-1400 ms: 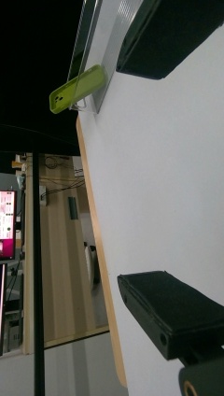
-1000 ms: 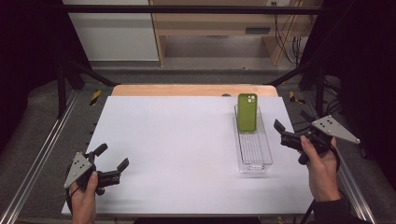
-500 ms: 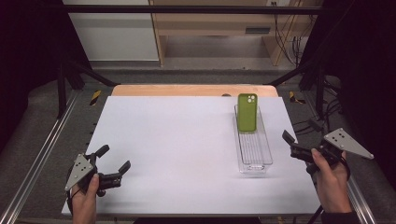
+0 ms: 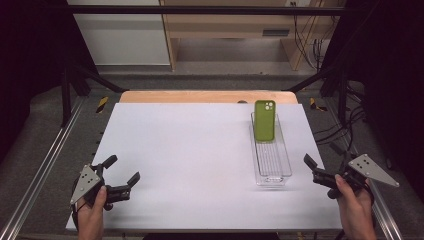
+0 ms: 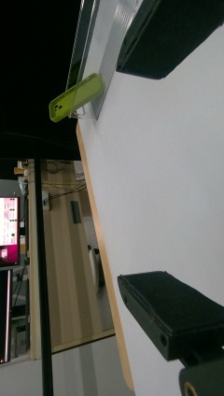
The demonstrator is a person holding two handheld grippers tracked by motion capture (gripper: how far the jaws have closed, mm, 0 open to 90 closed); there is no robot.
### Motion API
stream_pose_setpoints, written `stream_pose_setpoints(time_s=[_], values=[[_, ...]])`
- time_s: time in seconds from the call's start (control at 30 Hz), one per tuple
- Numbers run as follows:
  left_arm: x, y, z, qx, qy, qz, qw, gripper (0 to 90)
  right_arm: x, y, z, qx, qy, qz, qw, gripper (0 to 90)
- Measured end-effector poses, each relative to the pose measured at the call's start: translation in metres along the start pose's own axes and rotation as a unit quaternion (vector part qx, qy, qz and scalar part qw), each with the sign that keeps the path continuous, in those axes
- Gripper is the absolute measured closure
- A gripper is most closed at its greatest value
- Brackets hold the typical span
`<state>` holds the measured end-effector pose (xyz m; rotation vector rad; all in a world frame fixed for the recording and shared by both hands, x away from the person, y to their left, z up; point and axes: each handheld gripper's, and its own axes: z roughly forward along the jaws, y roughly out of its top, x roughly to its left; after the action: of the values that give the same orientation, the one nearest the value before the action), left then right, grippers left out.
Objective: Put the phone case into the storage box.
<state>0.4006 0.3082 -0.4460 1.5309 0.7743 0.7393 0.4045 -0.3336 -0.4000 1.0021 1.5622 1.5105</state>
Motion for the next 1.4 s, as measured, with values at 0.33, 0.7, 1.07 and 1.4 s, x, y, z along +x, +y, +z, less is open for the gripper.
stream_pose_setpoints(time_s=[0.33,0.7,1.07,1.4], values=[[0.001,0.0,-0.001,0.0,0.0,0.001,1.0,0.6,0.008,-0.02,0.0,0.007,0.009,-0.003,0.9999,2.6],[0.002,0.0,-0.002,-0.005,0.001,-0.002,1.0,0.6,0.016,-0.035,0.004,0.004,0.017,-0.008,0.9998,2.6],[0.002,0.0,-0.002,-0.005,0.001,-0.003,1.0,0.6,0.025,-0.044,0.009,0.008,0.03,-0.013,0.9994,2.6],[0.002,0.0,-0.002,-0.005,0.0,-0.003,1.0,0.6,0.032,-0.05,0.015,0.012,0.045,-0.019,0.9988,2.6]])
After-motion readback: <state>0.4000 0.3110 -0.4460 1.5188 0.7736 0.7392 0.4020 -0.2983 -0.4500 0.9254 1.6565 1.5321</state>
